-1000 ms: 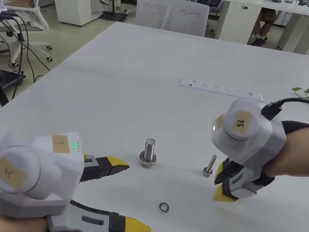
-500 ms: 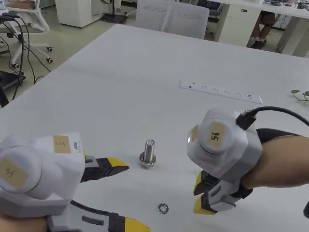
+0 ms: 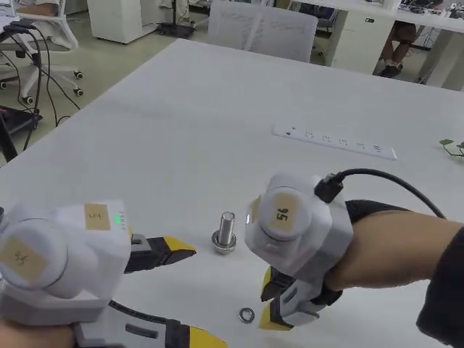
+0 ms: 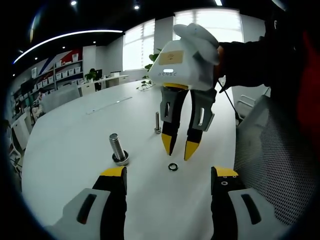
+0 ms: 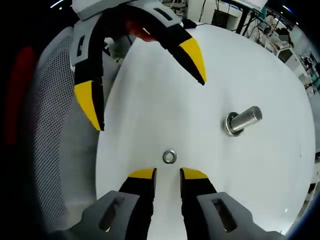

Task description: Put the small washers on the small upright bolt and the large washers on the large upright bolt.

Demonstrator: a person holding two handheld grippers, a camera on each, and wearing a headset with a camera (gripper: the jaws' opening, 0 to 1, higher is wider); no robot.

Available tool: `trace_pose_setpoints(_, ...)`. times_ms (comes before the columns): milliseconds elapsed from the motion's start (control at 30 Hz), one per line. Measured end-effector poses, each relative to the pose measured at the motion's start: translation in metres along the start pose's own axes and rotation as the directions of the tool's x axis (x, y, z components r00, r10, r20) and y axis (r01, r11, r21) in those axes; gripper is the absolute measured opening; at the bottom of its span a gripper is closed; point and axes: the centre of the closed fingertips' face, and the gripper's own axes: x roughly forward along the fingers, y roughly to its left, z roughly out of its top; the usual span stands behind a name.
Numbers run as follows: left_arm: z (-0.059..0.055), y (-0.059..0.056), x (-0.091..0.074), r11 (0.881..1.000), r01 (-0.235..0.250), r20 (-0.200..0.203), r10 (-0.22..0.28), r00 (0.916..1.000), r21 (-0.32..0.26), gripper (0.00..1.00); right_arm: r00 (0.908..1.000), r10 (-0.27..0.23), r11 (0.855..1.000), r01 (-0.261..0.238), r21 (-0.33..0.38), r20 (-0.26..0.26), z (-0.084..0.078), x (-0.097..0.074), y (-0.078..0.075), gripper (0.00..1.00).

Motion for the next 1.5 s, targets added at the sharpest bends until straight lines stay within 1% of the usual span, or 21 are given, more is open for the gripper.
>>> trace_pose_setpoints(333, 0.001, 0.001, 0.000, 1.000, -0.004, 0.004, 0.004, 1.0000, -0.001, 0.68, 0.9999, 0.011, 1.000, -0.011, -0.022, -0.005, 0.009, 0.008, 0.000, 0.20)
trace_pose_setpoints(533, 0.002, 0.001, -0.001, 1.000, -0.005, 0.007, 0.005, 1.0000, -0.001, 0.68, 0.9999, 0.012, 1.000, -0.013, -0.025, -0.010, 0.010, 0.011, -0.001, 0.21)
trace_pose_setpoints(567, 0.002, 0.001, -0.001, 1.000, -0.004, 0.007, 0.004, 1.0000, -0.001, 0.68, 0.9997, 0.017, 1.000, -0.017, -0.022, -0.016, 0.009, 0.013, 0.000, 0.21)
trace_pose_setpoints(633, 0.002, 0.001, -0.001, 1.000, -0.005, 0.007, 0.005, 1.0000, 0.000, 0.68, 0.9996, 0.010, 0.999, -0.011, -0.035, -0.026, 0.008, 0.015, 0.000, 0.21)
trace_pose_setpoints(733, 0.002, 0.002, -0.002, 1.000, -0.006, 0.007, 0.006, 1.0000, -0.001, 0.68, 0.9997, 0.013, 0.999, -0.013, -0.029, -0.021, 0.010, 0.014, 0.000, 0.21)
trace_pose_setpoints(967, 0.003, 0.001, -0.002, 1.000, -0.005, 0.008, 0.005, 1.0000, 0.002, 0.68, 0.9988, -0.021, 0.997, 0.018, -0.071, -0.045, 0.009, 0.016, -0.002, 0.19)
trace_pose_setpoints(1233, 0.004, 0.001, -0.002, 1.000, -0.008, 0.009, 0.008, 0.9999, 0.005, 0.67, 0.9980, -0.033, 0.997, 0.029, -0.066, -0.055, 0.009, 0.016, -0.002, 0.19)
trace_pose_setpoints(1300, 0.004, 0.001, -0.003, 1.000, -0.009, 0.011, 0.009, 0.9999, 0.005, 0.67, 0.9980, -0.033, 0.998, 0.030, -0.061, -0.053, 0.009, 0.016, -0.001, 0.18)
trace_pose_setpoints(1433, 0.004, 0.002, -0.003, 1.000, -0.011, 0.012, 0.011, 0.9999, 0.004, 0.67, 0.9983, -0.034, 0.997, 0.030, -0.073, -0.048, 0.009, 0.016, 0.001, 0.15)
trace_pose_setpoints(1500, 0.004, 0.002, -0.003, 1.000, -0.011, 0.012, 0.011, 0.9999, 0.004, 0.67, 0.9996, -0.013, 0.999, 0.012, -0.046, -0.024, 0.009, 0.016, 0.000, 0.14)
